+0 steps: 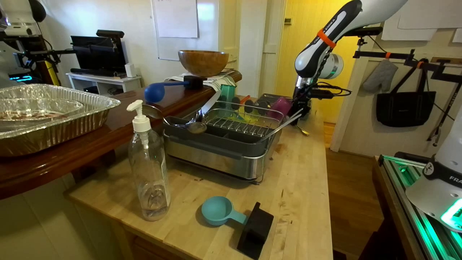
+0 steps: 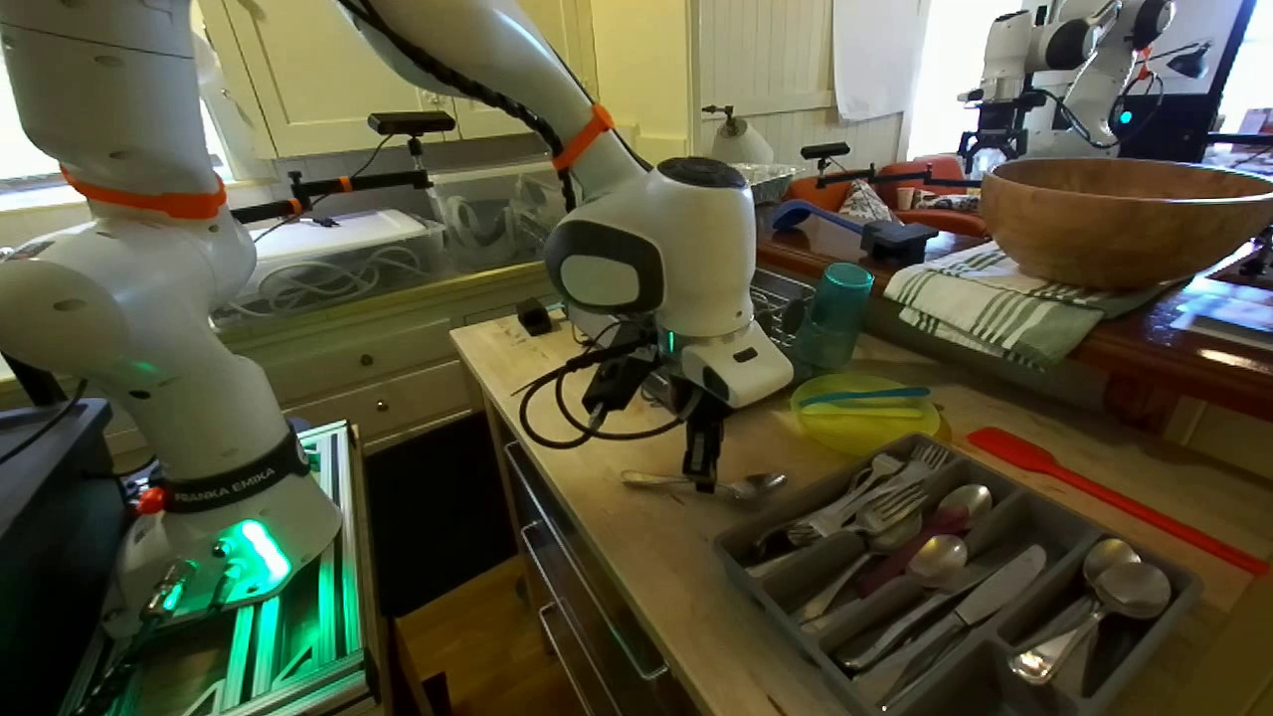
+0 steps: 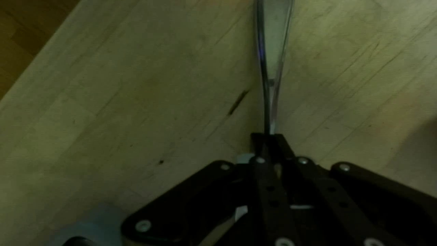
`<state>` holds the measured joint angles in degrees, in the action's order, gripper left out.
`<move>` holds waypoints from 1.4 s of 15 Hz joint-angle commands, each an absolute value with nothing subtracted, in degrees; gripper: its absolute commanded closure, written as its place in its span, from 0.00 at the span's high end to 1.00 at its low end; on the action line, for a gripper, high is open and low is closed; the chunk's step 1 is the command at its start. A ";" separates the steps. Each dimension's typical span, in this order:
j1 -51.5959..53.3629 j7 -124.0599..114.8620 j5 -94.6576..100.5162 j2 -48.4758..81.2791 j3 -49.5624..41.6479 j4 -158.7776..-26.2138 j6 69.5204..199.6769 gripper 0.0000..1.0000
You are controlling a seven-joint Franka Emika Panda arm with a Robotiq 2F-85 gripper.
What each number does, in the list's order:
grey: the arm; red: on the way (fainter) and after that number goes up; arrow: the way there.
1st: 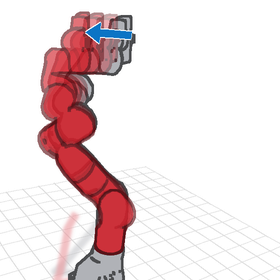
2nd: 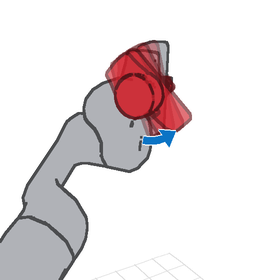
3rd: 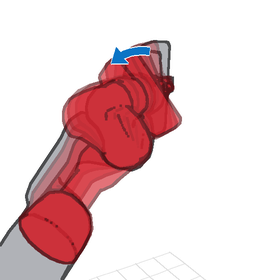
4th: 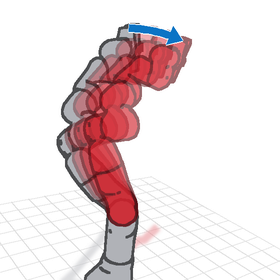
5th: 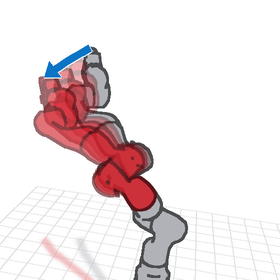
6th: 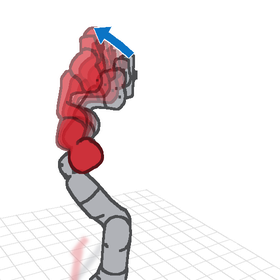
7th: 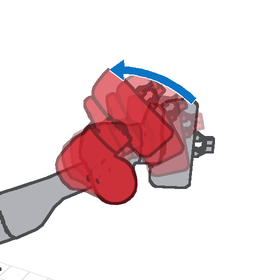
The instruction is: Put one silver spoon on the cutlery holder then remove the purple spoon from the holder and place it on the counter.
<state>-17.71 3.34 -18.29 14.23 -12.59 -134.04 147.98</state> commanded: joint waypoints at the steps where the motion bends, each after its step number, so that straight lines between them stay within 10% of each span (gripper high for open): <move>1: -18.02 3.87 -12.92 10.92 -14.25 -131.79 142.28 0.02; 21: -19.32 0.24 5.26 19.39 -19.01 -115.27 145.35 0.02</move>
